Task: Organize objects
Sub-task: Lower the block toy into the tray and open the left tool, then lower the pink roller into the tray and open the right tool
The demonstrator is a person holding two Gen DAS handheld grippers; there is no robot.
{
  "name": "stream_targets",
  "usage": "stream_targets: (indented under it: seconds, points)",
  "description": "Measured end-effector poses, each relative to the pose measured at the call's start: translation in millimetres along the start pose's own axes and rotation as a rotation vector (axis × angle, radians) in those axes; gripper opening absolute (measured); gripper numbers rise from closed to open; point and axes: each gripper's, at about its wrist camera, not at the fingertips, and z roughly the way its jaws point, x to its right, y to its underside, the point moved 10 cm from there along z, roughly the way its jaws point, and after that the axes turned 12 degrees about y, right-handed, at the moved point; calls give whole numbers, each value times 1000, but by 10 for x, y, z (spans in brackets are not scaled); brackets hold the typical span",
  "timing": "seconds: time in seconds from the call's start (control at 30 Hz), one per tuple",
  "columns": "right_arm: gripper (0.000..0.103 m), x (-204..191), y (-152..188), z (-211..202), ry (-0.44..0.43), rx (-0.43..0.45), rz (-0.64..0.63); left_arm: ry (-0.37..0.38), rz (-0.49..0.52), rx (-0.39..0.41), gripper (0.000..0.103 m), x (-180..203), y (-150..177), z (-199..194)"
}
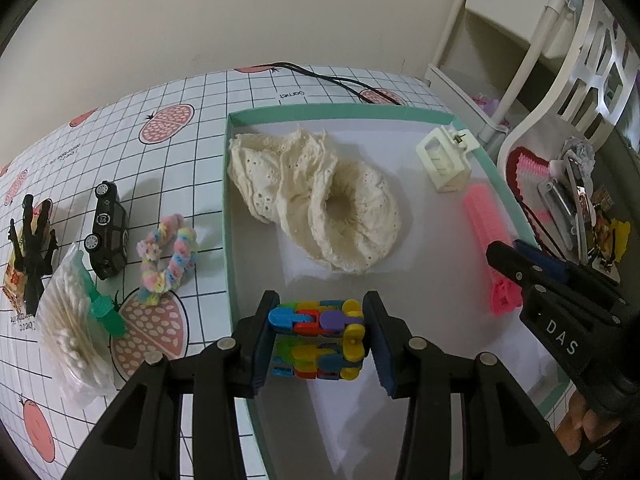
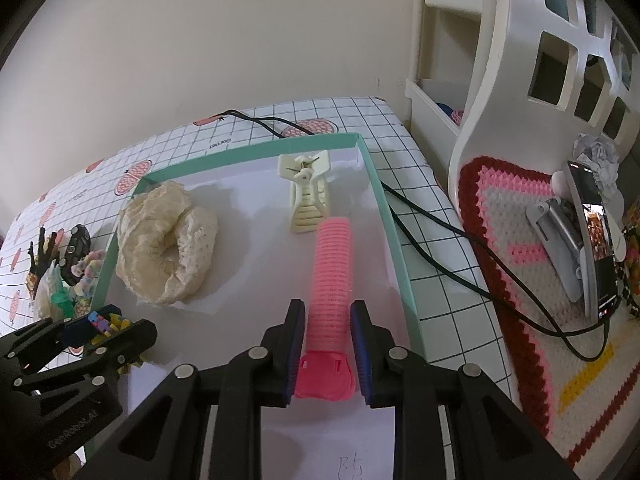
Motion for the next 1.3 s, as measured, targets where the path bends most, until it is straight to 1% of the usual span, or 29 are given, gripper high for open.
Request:
stream_targets:
  seconds: [0.47, 0.77, 0.83, 0.87, 0.9, 1.3]
  points:
    - [27, -41, -12, -36, -2, 3, -6, 8, 5, 12, 45, 12, -71, -57]
    - [27, -107, -29, -116, 4, 21, -11, 18, 19, 47, 46, 37, -158, -247]
    - [27, -117, -53, -154, -1, 34, -13, 10, 22, 65, 49, 28, -198, -319]
    - [27, -114, -56, -170, -3, 37, -14, 7, 23, 72, 53, 21, -210, -347]
    - [27, -120, -61, -171, -3, 37, -19, 1, 26, 79, 54, 11, -226, -373]
    - [27, -117, 18, -87, 0, -2, -21, -33, 6, 81, 54, -110, -218, -391]
